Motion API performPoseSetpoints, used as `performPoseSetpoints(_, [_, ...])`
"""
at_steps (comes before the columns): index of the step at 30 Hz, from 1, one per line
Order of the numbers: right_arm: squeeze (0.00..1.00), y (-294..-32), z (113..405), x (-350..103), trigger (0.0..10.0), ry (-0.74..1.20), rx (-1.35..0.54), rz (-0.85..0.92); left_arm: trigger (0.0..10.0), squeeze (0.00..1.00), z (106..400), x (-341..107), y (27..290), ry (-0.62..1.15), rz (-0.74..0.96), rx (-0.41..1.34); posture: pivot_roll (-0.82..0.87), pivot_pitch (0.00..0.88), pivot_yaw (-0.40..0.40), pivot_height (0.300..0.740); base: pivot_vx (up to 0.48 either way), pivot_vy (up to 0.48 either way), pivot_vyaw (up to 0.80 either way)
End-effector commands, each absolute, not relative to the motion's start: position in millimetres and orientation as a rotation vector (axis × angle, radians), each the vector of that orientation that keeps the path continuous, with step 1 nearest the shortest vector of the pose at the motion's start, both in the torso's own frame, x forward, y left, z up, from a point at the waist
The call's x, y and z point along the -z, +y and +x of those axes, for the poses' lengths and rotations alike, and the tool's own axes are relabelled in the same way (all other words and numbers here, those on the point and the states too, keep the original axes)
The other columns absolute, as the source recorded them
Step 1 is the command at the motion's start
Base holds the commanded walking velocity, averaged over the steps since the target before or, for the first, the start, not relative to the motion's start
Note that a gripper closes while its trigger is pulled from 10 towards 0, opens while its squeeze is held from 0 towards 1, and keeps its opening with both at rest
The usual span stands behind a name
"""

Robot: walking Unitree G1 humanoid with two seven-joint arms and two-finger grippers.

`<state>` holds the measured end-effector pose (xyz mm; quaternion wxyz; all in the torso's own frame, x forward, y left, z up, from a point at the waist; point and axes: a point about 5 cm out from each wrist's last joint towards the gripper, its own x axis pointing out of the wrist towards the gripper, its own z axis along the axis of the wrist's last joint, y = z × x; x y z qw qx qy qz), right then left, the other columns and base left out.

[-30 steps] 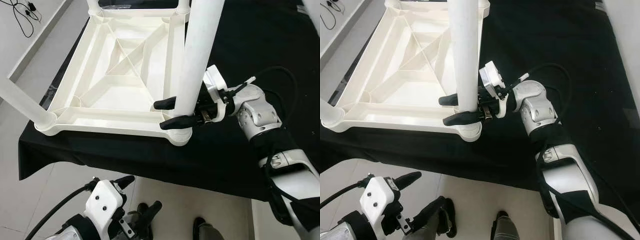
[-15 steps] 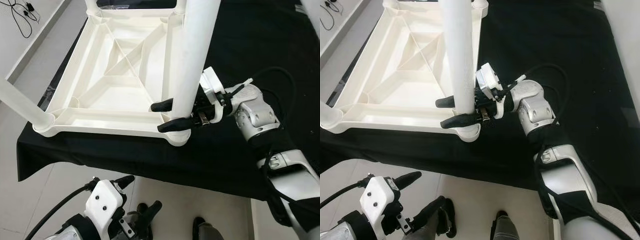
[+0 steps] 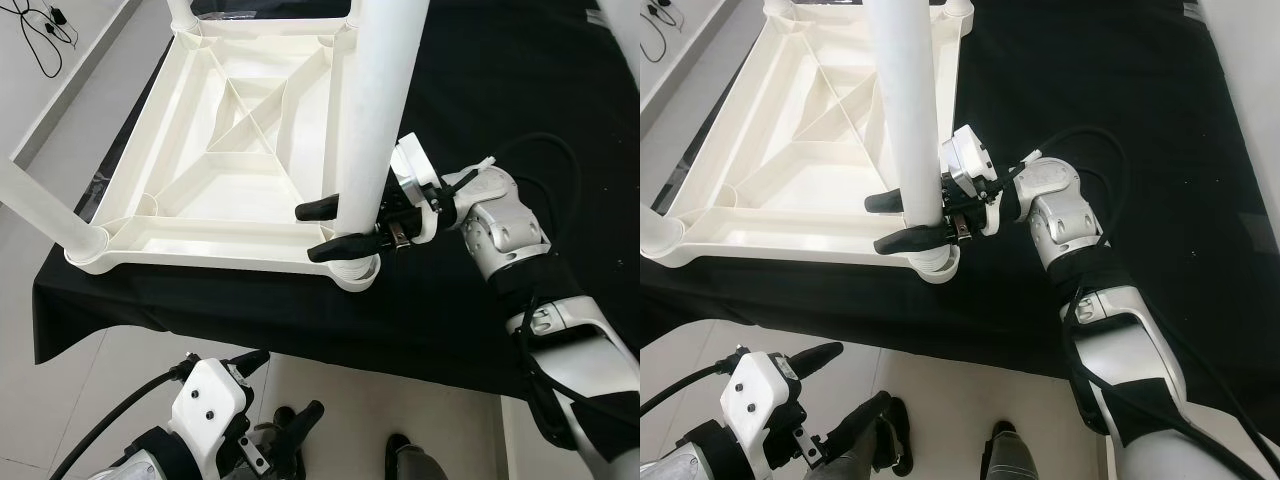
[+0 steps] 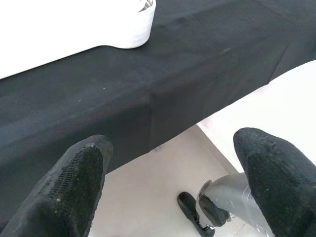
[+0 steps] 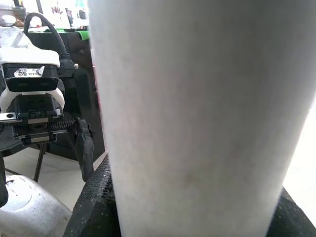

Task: Building children table

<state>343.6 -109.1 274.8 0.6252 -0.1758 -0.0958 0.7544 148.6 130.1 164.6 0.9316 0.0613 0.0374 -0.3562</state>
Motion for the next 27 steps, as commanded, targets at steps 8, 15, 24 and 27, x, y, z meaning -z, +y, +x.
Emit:
performPoseSetpoints(8, [0.0,-120.7,348.9,-257.4,10.0,-0.105,-1.702,-0.408,10.0,0.0,145.7,-159.6,128.9,0.111,0.11,0.733,0.13,0.363,0.045,0.74,0.0,0.0,0.0])
performPoseSetpoints(15, [0.0,-123.7,349.5,-259.3,10.0,-0.102,-1.695,-0.404,10.0,0.0,145.8,-159.5,129.2,0.112,0.11,0.733,0.13,0.362,0.047,0.74,0.0,0.0,0.0])
performPoseSetpoints(24, [0.0,-127.7,347.3,-260.0,10.0,-0.081,-1.705,-0.395,10.0,0.0,146.0,-159.3,129.4,0.113,0.11,0.732,0.13,0.362,0.046,0.74,0.0,0.0,0.0])
performPoseSetpoints(27, [0.0,-128.7,346.1,-259.6,10.0,-0.072,-1.711,-0.396,10.0,0.0,146.1,-159.2,129.5,0.113,0.11,0.732,0.13,0.361,0.046,0.74,0.0,0.0,0.0])
